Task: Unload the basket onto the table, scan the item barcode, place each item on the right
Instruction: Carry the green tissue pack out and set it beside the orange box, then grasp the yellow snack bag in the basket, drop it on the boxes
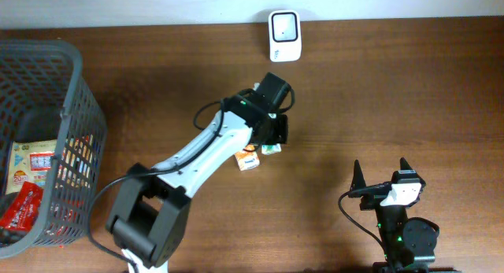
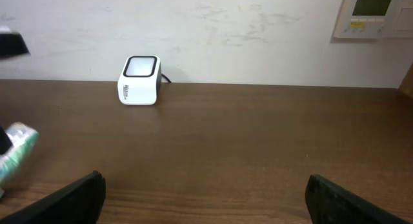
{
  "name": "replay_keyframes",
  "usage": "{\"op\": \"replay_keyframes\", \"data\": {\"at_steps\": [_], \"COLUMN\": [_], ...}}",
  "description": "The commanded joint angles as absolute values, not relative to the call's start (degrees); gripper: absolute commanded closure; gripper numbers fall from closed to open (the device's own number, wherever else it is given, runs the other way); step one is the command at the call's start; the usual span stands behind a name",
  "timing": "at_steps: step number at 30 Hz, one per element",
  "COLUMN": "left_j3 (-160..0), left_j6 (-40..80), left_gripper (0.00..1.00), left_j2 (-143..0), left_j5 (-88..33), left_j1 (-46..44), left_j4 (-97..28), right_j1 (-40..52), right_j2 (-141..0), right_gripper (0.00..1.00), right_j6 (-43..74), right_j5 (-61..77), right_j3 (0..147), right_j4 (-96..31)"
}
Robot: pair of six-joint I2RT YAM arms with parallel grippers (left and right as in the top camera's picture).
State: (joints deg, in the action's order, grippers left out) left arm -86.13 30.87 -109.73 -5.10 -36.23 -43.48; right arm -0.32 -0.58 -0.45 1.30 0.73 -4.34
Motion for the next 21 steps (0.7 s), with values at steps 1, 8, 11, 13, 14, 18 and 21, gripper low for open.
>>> {"op": "replay_keyframes", "data": {"at_steps": [1,8,11,13,14,18,21], "left_j3": [-86.32,-108.79,-124.7,-130.96,-132.16,-132.16,-132.09], "left_j6": [29.93,23.99,23.68,23.73,23.75,24.38,26.87], "left_gripper": [0.54,0.41,0.01,0.01,0.01,0.01,0.01], "left_j2": [-113.3,-110.85,-108.71,-107.26,-106.32,-103.74,-104.07], "left_j5": [-4.27,-4.75,2.24,3.95,3.92,3.25,2.79], "left_j1": [-37.82,-32.45,-23.88,-15.84,-11.05,10.94,25.1], "left_j4": [-43.24,-63.37,-76.73,-81.76,-83.13,-85.73,-85.78], "right_j1": [-0.01,-0.01,-0.01,-0.01,-0.01,-0.01,-0.01], "right_j2": [-0.21,-0.21,-0.21,-0.21,-0.21,-0.21,-0.21], "right_gripper": [0.01,0.01,0.01,0.01,0.02,0.01,0.01], "right_j6": [-0.4,-0.4,-0.4,-0.4,-0.4,-0.4,-0.4], "right_j5": [0.97,0.97,0.97,0.97,0.97,0.97,0.97], "right_j3": [0.32,0.32,0.32,0.32,0.32,0.32,0.32], "right_j4": [-4.51,-4.51,-4.51,-4.54,-4.54,-4.54,-4.54]}}
